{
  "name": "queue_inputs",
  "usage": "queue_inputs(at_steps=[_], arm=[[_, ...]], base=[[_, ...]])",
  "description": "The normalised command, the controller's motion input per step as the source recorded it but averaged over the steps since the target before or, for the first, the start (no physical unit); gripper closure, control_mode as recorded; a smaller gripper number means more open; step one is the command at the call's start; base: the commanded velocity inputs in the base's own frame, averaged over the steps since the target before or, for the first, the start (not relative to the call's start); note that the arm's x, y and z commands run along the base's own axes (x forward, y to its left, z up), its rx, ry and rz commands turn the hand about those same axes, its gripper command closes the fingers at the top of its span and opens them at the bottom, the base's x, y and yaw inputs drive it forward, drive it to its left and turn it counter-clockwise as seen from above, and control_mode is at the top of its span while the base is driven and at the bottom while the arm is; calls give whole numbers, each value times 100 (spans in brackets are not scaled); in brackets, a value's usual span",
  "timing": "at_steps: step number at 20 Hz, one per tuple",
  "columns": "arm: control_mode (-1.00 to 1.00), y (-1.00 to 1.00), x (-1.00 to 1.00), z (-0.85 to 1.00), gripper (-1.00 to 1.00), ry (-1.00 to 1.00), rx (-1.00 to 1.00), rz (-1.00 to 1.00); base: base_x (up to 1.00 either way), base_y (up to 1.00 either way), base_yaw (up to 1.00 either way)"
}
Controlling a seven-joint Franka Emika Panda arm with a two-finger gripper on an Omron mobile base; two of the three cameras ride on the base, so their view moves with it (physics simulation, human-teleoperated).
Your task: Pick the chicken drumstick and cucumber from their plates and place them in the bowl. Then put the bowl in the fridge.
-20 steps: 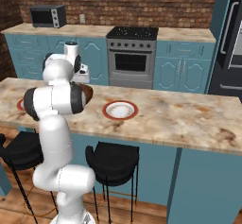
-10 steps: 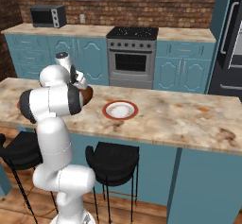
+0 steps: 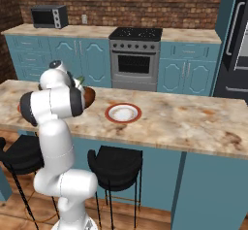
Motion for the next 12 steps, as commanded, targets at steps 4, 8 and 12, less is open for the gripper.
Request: queue_inputs(at_steps=[4, 8, 12], arm=[[-100, 8, 0, -13, -100, 0, 0, -1], [-100, 2, 0, -14, -100, 0, 0, 0], [-100, 0, 0, -12, -100, 3, 1, 0]], base=[[0, 0, 0], [0, 0, 0], [0, 0, 0]])
